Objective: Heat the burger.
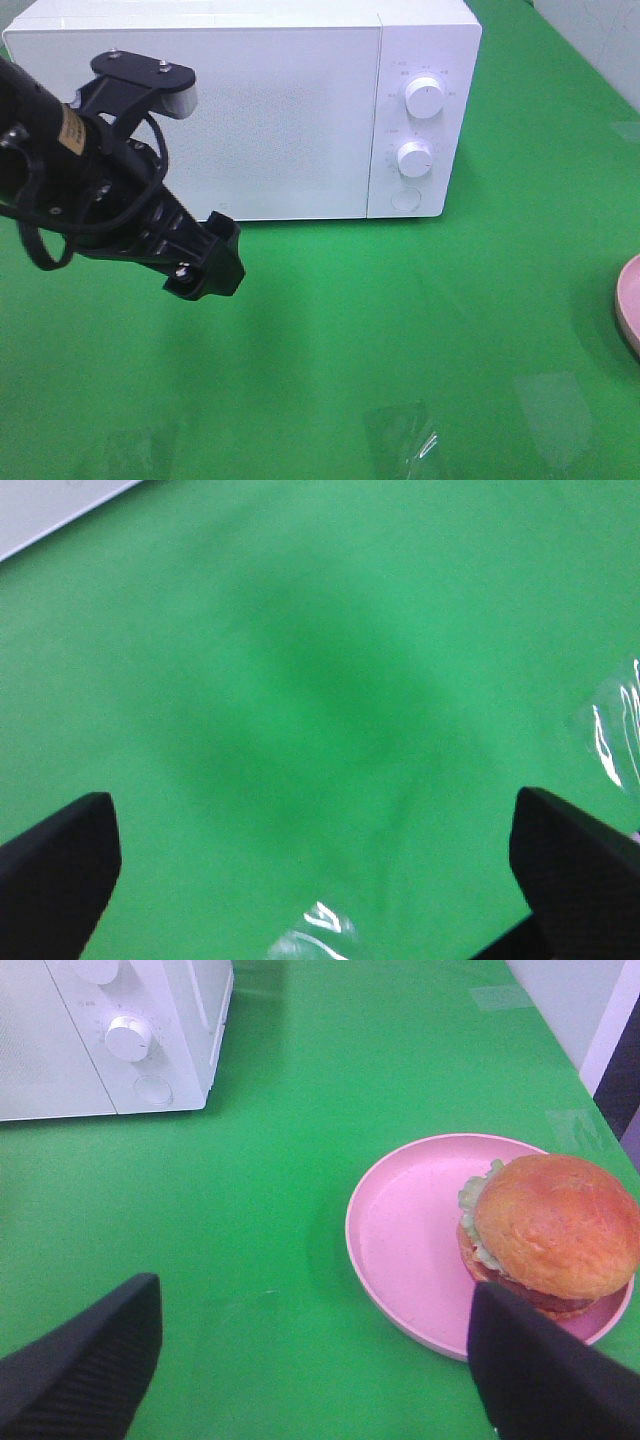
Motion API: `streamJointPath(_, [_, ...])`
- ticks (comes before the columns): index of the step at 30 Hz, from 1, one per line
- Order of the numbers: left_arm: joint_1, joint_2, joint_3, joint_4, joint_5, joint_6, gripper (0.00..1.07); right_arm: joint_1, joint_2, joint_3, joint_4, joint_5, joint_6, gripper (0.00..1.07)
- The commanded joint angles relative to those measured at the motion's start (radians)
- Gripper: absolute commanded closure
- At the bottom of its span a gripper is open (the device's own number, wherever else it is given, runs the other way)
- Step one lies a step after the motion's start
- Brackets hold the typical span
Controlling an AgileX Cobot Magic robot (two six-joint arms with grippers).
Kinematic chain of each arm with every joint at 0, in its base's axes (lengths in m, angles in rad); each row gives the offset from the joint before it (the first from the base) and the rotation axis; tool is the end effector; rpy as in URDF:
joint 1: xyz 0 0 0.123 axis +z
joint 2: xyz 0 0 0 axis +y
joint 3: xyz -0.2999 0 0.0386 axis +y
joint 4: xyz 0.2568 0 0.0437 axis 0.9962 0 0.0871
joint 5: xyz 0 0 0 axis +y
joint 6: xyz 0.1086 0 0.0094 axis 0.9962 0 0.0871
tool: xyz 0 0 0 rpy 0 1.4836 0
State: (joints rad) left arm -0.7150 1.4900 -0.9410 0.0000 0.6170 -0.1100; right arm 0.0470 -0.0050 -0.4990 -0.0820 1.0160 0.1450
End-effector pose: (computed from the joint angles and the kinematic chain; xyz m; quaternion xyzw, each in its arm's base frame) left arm 0.2322 -0.2016 0.2322 0.2889 0.9259 -0.0976 0.2231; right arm 0.0031 -0.0075 0.2776 0.0419 0.8385 0.0111 0.5431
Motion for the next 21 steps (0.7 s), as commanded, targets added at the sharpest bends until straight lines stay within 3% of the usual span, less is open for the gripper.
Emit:
streamJointPath(1, [0.001,-0.043,0.002,-0.025,0.081,-0.013,0.06,-0.008,-0.024,0.002,-0.001,-0.016,-0.010,0.31])
streamJointPath(4, [0.075,-0.086,0.002,-0.025,0.197,-0.037,0.06,-0.008,-0.024,0.002,-0.001,-0.016,-0.010,0.31])
streamJointPath(5, [0.075,-0.086,0.002,-0.025,0.197,-0.037,0.06,-0.008,-0.024,0.002,-0.001,-0.016,-0.010,0.31])
streamJointPath(7, [0.177,-0.110,0.002,-0.025,0.273,-0.025,0.06,-0.008,-0.024,0.002,-0.001,-0.016,-0.010,0.31])
streamJointPath(8, [0.177,-0.110,0.002,-0.025,0.273,-0.025,0.06,-0.008,-0.024,0.002,-0.001,-0.016,-0.010,0.31])
streamJointPath(9, [0.244,-0.128,0.002,-0.028,0.309,0.005,0.06,-0.008,-0.024,0.002,-0.001,-0.016,-0.010,0.31])
streamJointPath(10, [0.244,-0.128,0.002,-0.028,0.309,0.005,0.06,-0.008,-0.024,0.002,-0.001,-0.016,-0.010,0.31])
streamJointPath(11, [0.316,-0.148,0.002,-0.034,0.341,0.031,0.06,-0.008,-0.024,0.002,-0.001,-0.016,-0.010,0.31])
streamJointPath(14, [0.384,-0.163,0.002,-0.040,0.355,0.053,0.06,-0.008,-0.024,0.002,-0.001,-0.016,-0.010,0.31])
streamJointPath(15, [0.473,-0.179,0.002,-0.056,0.377,0.086,0.06,-0.008,-0.024,0.002,-0.001,-0.016,-0.010,0.31])
streamJointPath(16, [0.473,-0.179,0.002,-0.056,0.377,0.086,0.06,-0.008,-0.024,0.002,-0.001,-0.016,-0.010,0.31])
streamJointPath(17, [0.569,-0.191,0.002,-0.088,0.406,0.134,0.06,-0.008,-0.024,0.002,-0.001,-0.016,-0.010,0.31])
streamJointPath(18, [0.569,-0.191,0.002,-0.088,0.406,0.134,0.06,-0.008,-0.024,0.002,-0.001,-0.016,-0.010,0.31])
streamJointPath(19, [0.641,-0.200,0.002,-0.121,0.438,0.184,0.06,-0.008,-0.024,0.002,-0.001,-0.016,-0.010,0.31])
streamJointPath(21, [0.675,-0.205,0.002,-0.146,0.448,0.192,0.06,-0.008,-0.024,0.002,-0.001,-0.016,-0.010,0.31])
